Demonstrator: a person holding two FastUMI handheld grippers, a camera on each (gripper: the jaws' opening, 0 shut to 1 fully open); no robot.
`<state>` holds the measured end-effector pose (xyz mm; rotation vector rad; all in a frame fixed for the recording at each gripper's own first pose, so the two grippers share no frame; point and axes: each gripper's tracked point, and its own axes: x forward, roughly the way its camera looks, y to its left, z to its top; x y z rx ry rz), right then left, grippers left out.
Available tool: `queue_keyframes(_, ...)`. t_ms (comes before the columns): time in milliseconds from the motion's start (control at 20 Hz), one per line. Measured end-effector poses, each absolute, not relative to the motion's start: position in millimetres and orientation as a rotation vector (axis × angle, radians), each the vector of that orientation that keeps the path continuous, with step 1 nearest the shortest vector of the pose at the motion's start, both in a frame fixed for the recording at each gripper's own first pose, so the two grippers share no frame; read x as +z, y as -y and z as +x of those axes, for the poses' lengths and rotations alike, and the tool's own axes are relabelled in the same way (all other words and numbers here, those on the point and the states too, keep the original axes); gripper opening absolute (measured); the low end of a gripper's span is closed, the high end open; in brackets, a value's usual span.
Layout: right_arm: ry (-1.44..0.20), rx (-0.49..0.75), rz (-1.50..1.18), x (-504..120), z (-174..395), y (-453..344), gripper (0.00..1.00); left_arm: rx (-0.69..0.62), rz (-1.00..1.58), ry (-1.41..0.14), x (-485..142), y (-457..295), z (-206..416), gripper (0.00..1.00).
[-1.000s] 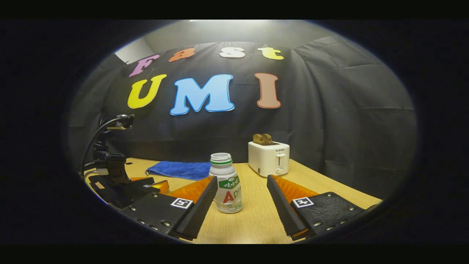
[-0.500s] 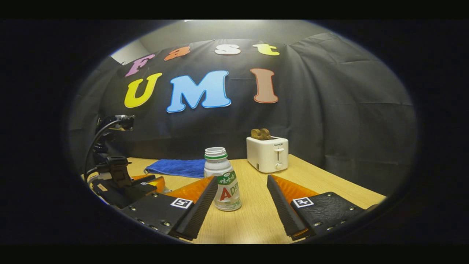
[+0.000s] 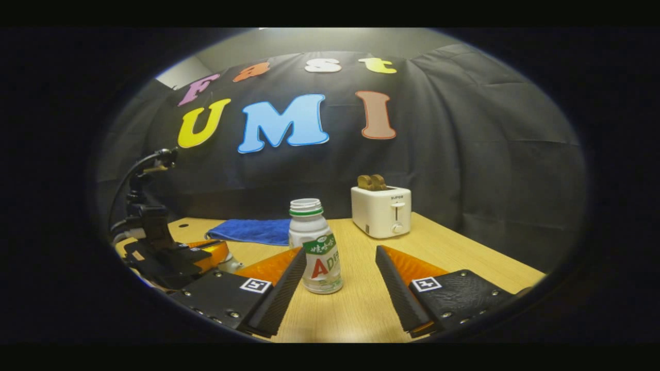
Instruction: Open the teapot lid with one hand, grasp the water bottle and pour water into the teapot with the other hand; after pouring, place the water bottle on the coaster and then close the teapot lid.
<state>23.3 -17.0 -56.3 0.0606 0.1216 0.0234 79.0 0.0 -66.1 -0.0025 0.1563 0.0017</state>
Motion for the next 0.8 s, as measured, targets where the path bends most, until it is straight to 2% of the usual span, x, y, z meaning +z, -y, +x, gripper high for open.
queue_keyframes(100, -0.140, 0.032, 0.061, -63.1, 25.8, 15.6, 0.84, -0.013, -0.044, -0.136, -56.8, -0.6, 77.2, 0.15)
queue_keyframes(150, -0.149, 0.035, 0.063, -66.5, 26.9, 14.5, 0.84, -0.018, -0.060, -0.127, -50.8, -1.7, 75.8, 0.11)
queue_keyframes(350, -0.178, 0.053, 0.063, -75.9, 31.5, 6.5, 0.84, -0.034, -0.088, -0.097, -34.4, -6.8, 71.7, 0.15)
queue_keyframes(450, -0.181, 0.066, 0.055, -77.5, 35.9, 0.8, 0.84, -0.037, -0.095, -0.086, -27.7, -15.9, 70.2, 0.11)
queue_keyframes(700, -0.179, 0.079, 0.020, -79.7, 48.3, -7.7, 0.84, 0.015, -0.104, -0.096, -33.4, -59.0, 67.4, 0.11)
queue_keyframes(800, -0.182, 0.076, -0.003, -81.4, 53.3, -9.9, 0.84, 0.040, -0.110, -0.105, -36.4, -77.6, 65.3, 0.15)
